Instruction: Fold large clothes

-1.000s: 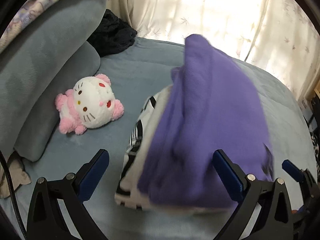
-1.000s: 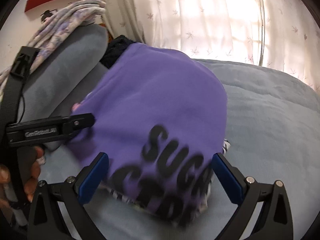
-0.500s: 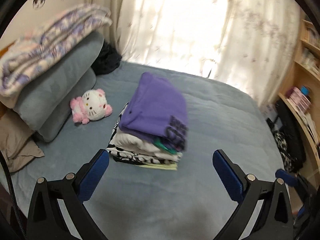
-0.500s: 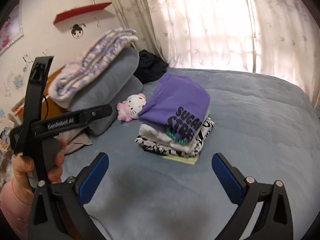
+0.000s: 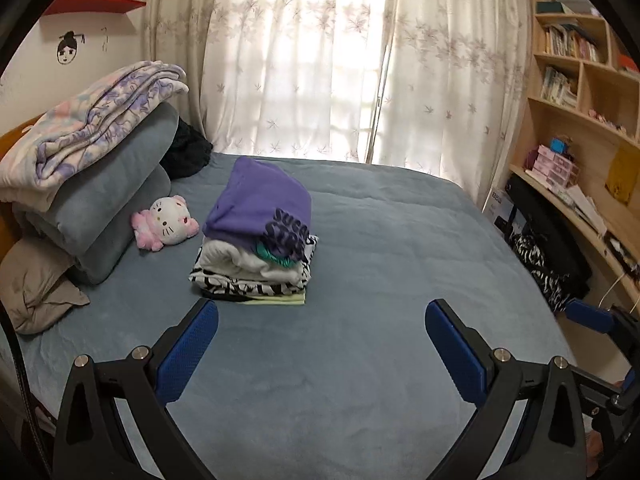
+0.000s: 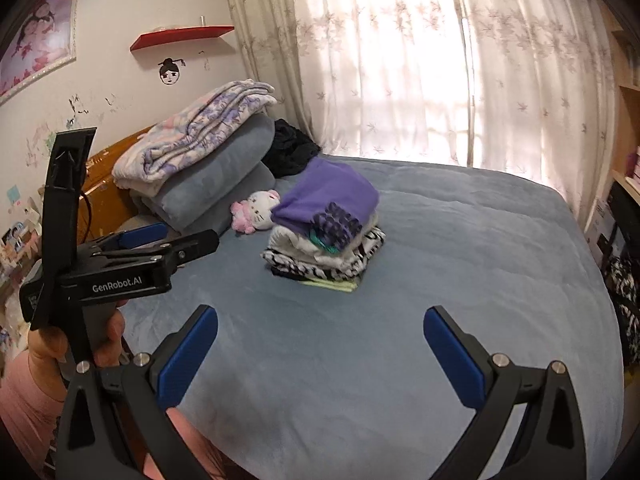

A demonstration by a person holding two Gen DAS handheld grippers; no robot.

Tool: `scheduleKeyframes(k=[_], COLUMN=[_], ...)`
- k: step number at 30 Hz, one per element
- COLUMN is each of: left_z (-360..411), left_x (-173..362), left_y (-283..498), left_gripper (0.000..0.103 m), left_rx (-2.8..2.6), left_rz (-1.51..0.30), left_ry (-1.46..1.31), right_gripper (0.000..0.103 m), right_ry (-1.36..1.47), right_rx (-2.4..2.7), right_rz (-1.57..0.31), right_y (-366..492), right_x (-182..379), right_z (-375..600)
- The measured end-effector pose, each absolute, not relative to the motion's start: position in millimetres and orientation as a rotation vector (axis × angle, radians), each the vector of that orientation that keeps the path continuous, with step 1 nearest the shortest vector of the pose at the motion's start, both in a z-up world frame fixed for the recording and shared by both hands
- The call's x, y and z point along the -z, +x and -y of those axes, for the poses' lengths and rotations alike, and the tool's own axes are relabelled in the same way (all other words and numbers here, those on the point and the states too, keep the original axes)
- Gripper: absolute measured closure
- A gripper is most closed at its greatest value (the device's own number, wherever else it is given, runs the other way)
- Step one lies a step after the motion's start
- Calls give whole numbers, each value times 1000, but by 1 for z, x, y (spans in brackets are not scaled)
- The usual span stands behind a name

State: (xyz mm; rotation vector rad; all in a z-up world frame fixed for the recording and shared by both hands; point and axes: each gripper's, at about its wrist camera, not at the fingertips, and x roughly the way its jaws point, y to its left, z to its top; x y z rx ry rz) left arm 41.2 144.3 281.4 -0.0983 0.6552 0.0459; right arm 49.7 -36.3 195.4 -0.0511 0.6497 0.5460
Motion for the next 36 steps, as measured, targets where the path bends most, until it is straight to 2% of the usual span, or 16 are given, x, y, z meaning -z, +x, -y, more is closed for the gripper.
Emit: scheduleKeyframes(k=[5,9,14,36], left_z=[-113,-94,-80,-80], left_x=[-227,-182,-150,-116], left_y=[5,-10,-23,-24], left_gripper=[0,0,0,1], left_rx=[-96,-103,-87,-96], left_rz=[-620,-701,-751,-857], left_ry=[-32,-33,-32,-66], right_gripper=[0,0,0,0], right_ry=[3,62,77,49], right_rx=[-481,-417,-323,-240], right_rz=[-650,-684,-687,-768], right_y=[23,8,-4,-10], right_x=[-139,-95,-63,-28], right_z=[61,77,88,86])
